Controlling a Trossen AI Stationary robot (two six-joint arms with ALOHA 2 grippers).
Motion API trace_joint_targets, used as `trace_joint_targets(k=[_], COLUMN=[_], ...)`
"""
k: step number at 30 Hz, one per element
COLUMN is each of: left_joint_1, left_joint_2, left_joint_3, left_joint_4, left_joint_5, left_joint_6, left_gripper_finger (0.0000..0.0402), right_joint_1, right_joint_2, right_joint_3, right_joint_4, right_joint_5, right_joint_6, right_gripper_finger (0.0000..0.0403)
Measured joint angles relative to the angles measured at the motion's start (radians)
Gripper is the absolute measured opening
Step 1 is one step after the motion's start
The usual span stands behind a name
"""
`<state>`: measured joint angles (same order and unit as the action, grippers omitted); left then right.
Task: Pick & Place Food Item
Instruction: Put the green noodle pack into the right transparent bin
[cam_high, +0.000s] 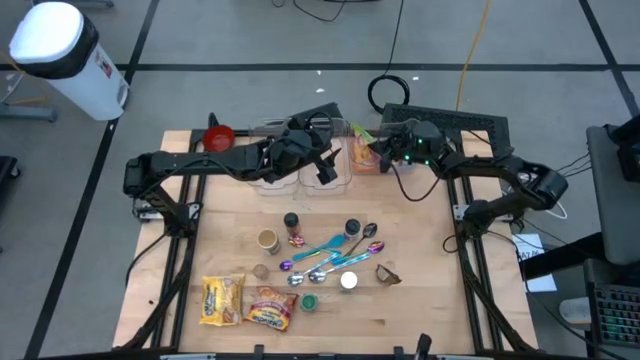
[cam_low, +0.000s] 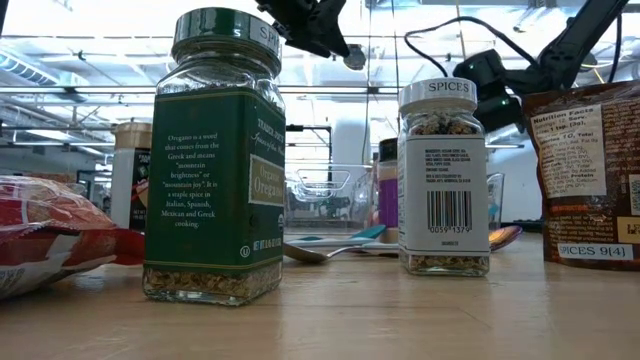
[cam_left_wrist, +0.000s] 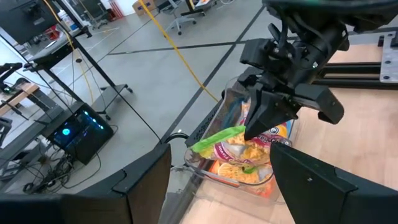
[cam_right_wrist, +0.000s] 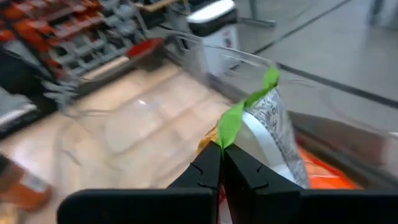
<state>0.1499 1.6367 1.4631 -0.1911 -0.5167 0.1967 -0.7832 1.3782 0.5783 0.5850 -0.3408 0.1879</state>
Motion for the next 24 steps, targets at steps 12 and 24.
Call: trace_joint_targets(k=[12, 24], left_joint_1=[0.0, 0.0], left_joint_2=[0.0, 0.0], left_joint_3=[0.0, 0.0], left_joint_4=[0.001, 0.007], left_joint_5=[0.0, 0.0], left_joint_6=[0.0, 0.0], left_gripper_finger=[0.0283, 0.0283], right_joint_1=[-0.01, -0.01], right_joint_2=[-0.056, -0.138], right_joint_3=[0.0, -0.003], right_joint_4=[-0.225, -0.373], right_joint_5=[0.377, 0.519], right_joint_6=[-0.236, -0.177], right_gripper_finger=[0.0003, 0.0131])
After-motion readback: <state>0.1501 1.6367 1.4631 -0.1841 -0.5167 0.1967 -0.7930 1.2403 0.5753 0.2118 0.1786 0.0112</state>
